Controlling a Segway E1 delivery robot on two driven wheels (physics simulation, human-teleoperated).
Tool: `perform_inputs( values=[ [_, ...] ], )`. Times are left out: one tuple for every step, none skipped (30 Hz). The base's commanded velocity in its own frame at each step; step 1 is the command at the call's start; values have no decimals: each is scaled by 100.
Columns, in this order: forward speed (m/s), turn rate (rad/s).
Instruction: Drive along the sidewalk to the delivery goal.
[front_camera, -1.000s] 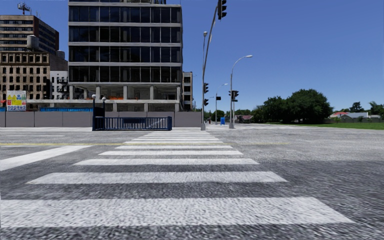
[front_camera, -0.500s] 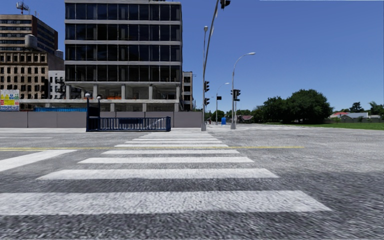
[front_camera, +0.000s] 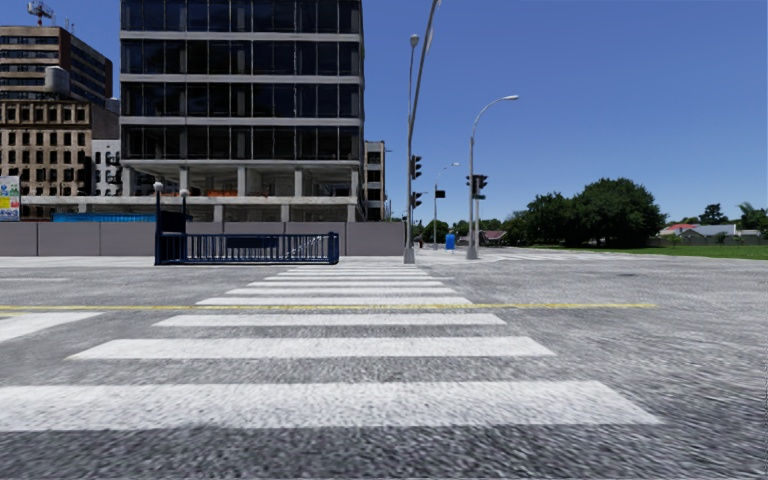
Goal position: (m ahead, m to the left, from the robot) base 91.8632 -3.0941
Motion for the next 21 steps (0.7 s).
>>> perform_inputs(
  values=[
    [200, 0],
    [200, 0],
    [200, 0],
    [200, 0],
    [200, 0],
    [200, 0],
    [200, 0],
    [200, 0],
    [200, 5],
    [200, 10],
    [200, 10],
    [200, 16],
    [200, 22],
    [200, 24],
    [200, 24],
    [200, 25],
    [200, 25],
    [200, 25],
    [200, 25],
    [200, 25],
    [200, 25]
  ],
)
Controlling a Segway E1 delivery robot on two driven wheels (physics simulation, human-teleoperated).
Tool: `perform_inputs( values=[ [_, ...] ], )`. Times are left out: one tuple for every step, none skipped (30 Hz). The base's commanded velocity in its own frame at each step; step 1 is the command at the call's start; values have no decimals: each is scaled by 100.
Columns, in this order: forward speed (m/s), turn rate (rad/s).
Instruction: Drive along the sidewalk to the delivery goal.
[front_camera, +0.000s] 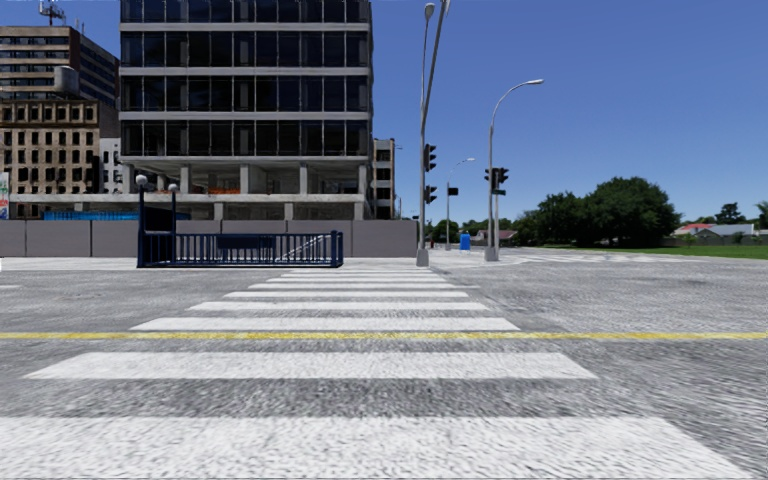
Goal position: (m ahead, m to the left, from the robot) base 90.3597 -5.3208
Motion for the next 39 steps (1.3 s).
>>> perform_inputs(
  values=[
    [200, 25],
    [200, 25],
    [200, 25],
    [200, 20],
    [200, 0],
    [200, 0],
    [200, 0],
    [200, 0],
    [200, 0],
    [200, 0],
    [200, 0],
    [200, 0],
    [200, 0],
    [200, 0],
    [200, 0],
    [200, 0],
    [200, 0],
    [200, 0],
    [200, 0],
    [200, 0],
    [200, 0],
    [200, 0],
    [200, 0],
    [200, 0],
    [200, 0],
    [200, 0],
    [200, 0],
    [200, -6],
    [200, -6],
    [200, -16],
    [200, -20],
    [200, -22],
    [200, -23],
    [200, -23],
    [200, -23],
    [200, -23],
    [200, -17],
    [200, -8],
    [200, -8]
  ],
)
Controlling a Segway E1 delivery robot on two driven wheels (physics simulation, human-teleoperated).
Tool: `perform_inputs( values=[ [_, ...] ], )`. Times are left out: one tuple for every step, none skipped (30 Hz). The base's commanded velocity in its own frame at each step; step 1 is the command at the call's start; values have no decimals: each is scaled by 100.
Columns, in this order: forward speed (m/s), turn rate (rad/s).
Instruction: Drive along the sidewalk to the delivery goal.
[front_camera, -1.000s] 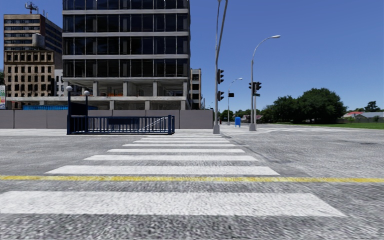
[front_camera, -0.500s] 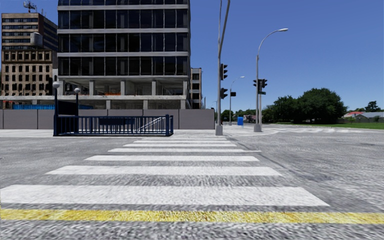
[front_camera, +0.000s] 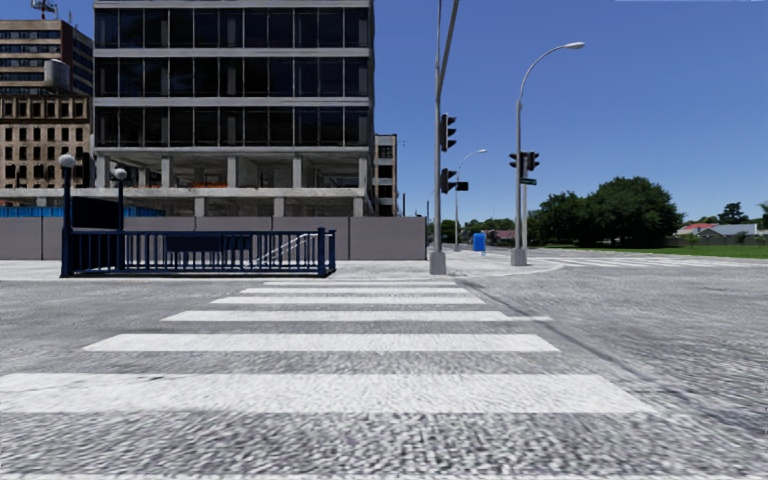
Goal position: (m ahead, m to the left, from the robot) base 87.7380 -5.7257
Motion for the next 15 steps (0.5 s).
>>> perform_inputs(
  values=[
    [200, 0],
    [200, 0],
    [200, 0],
    [200, 0],
    [200, 0],
    [200, 0],
    [200, 0],
    [200, 0],
    [200, 0],
    [200, 0],
    [200, 0],
    [200, 0],
    [200, 0],
    [200, 0],
    [200, 0]
  ],
)
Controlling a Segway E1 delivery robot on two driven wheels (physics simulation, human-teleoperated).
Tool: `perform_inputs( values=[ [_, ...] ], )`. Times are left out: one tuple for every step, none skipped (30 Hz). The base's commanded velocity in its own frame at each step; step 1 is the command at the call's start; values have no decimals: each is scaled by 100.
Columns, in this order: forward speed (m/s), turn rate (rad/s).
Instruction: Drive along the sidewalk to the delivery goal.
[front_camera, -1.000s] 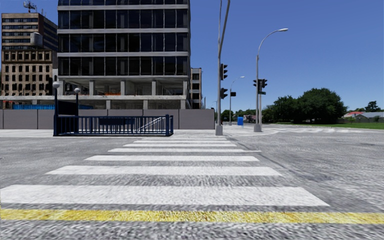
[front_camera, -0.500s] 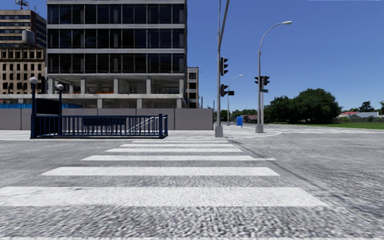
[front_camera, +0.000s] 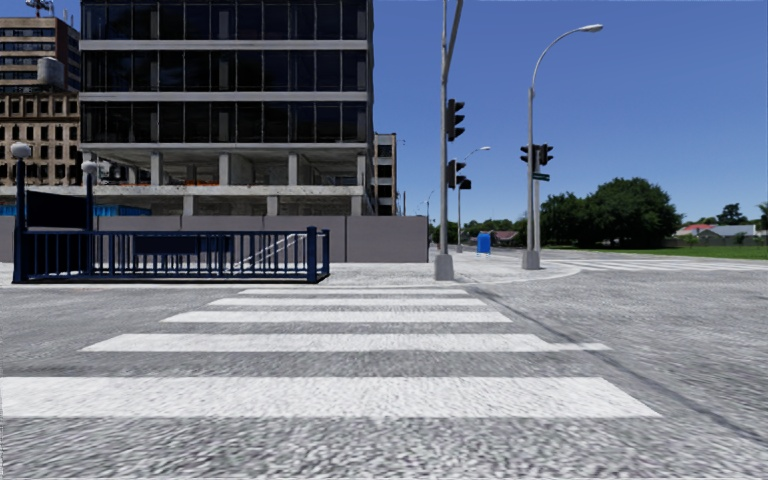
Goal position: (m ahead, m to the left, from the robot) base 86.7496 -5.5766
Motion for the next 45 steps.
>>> perform_inputs(
  values=[
    [200, 0],
    [200, 0],
    [200, 0],
    [200, 0],
    [200, 0],
    [200, 0],
    [200, 0],
    [200, 0],
    [200, 0],
    [200, 0],
    [200, 0],
    [200, 0],
    [200, 0],
    [200, 0],
    [200, 0],
    [200, 0],
    [200, 0],
    [200, 0],
    [200, 0],
    [200, 0],
    [200, 0],
    [200, 0],
    [200, 0],
    [200, 0],
    [200, 0],
    [200, 0],
    [200, 0],
    [200, 0],
    [200, 0],
    [200, 0],
    [200, 0],
    [200, 0],
    [200, 0],
    [200, 0],
    [200, 0],
    [200, 0],
    [200, 0],
    [200, 0],
    [200, 0],
    [200, 0],
    [200, 0],
    [200, 0],
    [200, 0],
    [200, 0],
    [200, 0]
  ],
)
